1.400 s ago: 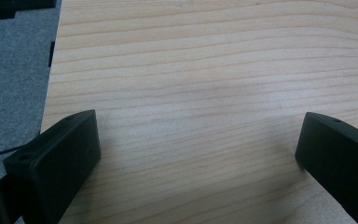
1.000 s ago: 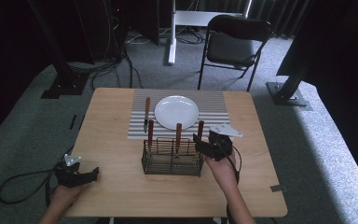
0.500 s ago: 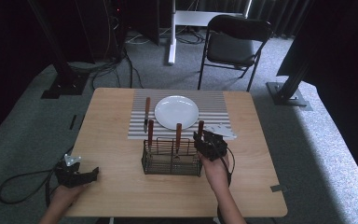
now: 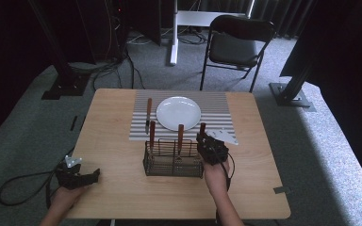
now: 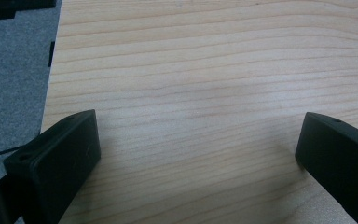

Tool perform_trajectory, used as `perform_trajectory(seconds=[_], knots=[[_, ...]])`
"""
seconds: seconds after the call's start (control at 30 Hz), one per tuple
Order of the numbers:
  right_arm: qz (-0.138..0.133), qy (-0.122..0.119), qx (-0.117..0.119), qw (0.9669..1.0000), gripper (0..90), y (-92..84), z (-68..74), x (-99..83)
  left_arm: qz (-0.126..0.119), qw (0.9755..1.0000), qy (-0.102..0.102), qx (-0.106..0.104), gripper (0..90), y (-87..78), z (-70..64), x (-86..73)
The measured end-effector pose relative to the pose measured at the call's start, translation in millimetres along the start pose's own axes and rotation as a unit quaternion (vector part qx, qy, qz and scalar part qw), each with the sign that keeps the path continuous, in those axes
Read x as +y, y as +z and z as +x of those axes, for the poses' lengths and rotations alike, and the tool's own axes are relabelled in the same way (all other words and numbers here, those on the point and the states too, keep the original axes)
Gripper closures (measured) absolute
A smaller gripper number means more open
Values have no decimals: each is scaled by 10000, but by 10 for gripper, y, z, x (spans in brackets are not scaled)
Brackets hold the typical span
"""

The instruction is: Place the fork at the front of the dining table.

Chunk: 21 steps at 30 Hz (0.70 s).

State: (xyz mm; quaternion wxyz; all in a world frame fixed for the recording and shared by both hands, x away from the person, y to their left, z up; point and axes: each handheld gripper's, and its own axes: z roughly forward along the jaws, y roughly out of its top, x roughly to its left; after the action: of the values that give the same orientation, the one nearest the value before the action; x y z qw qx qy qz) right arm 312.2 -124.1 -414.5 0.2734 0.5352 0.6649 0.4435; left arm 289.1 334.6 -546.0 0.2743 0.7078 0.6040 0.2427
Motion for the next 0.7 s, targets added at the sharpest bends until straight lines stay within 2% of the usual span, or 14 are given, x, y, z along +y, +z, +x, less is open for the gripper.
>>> perform_trajectory(seconds=[0.23,0.7], knots=[[-248,-217,-8,9995,757,-89,85,9,3,10000,3,-1,0,0,0,0],[-750,-224,-30,9969,757,-325,167,28,7,10000,3,2,0,-1,0,0]])
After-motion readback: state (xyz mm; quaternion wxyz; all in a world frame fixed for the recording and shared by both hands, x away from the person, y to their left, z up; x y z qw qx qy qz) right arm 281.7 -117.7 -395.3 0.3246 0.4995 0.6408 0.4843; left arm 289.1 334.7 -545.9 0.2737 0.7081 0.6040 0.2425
